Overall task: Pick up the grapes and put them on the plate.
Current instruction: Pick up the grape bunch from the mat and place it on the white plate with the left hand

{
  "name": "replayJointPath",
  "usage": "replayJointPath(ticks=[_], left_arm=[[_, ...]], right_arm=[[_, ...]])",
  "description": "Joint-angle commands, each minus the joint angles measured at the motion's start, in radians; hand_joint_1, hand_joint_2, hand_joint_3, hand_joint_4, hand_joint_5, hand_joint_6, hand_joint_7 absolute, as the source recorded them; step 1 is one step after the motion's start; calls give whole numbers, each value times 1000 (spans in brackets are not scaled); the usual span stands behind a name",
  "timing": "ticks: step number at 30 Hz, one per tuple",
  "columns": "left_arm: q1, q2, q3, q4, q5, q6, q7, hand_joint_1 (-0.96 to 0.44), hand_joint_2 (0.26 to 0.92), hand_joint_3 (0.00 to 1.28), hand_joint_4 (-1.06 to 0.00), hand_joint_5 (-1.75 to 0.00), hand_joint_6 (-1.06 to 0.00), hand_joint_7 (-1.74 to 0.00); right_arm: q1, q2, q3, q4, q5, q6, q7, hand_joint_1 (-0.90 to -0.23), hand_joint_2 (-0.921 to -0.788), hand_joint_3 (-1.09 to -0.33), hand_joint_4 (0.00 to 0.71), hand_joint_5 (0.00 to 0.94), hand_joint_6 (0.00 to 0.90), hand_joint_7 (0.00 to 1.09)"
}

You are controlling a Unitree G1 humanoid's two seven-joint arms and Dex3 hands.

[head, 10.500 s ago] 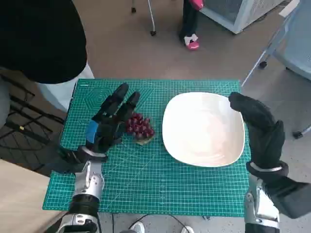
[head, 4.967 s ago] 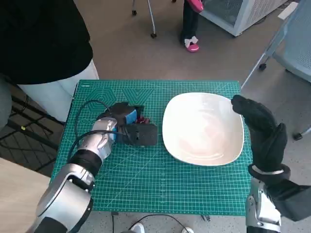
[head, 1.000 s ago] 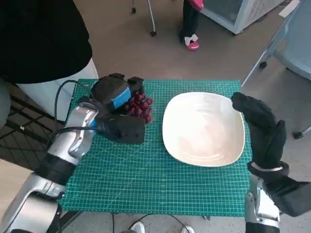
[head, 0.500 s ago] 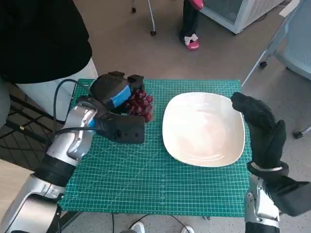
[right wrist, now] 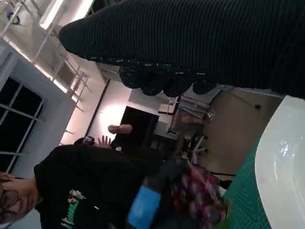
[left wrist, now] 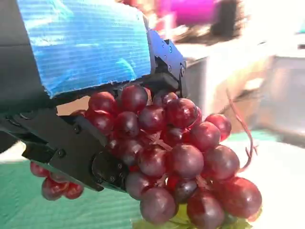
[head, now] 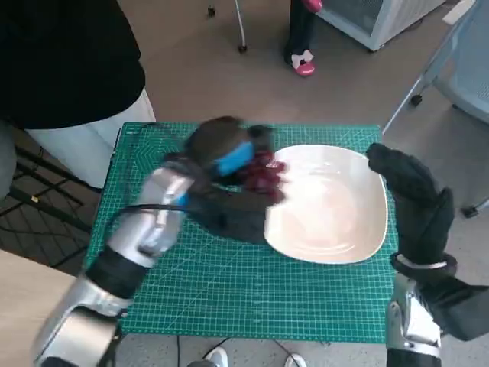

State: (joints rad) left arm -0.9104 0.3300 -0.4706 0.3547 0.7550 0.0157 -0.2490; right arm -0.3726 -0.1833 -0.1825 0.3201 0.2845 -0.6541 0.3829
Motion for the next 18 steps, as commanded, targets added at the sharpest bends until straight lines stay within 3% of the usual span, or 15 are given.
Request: replayJointPath(ticks=[1,8,18], left_arm=[[-80,-40,-27,44,20,-57,34,2,921,140,-621,-1343,-552,-1127],[-147,-122,-39,140,-1,-92,27,2,920,125,-648,-1296,-556,-1143],[-220,-190,-55,285,-3,-147,51,2,921,143,-612,-1292,-539,-1207]], right_arm=[[29,-11,-10,-8,14,12,9,-622,-921,-840,446,3,150,240],[48,-15,-19,-39,10,20,-3,-622,-921,-839,447,3,157,241],[81,-15,-31,-81,-25,19,-44,-635,-921,-839,445,1,159,239]])
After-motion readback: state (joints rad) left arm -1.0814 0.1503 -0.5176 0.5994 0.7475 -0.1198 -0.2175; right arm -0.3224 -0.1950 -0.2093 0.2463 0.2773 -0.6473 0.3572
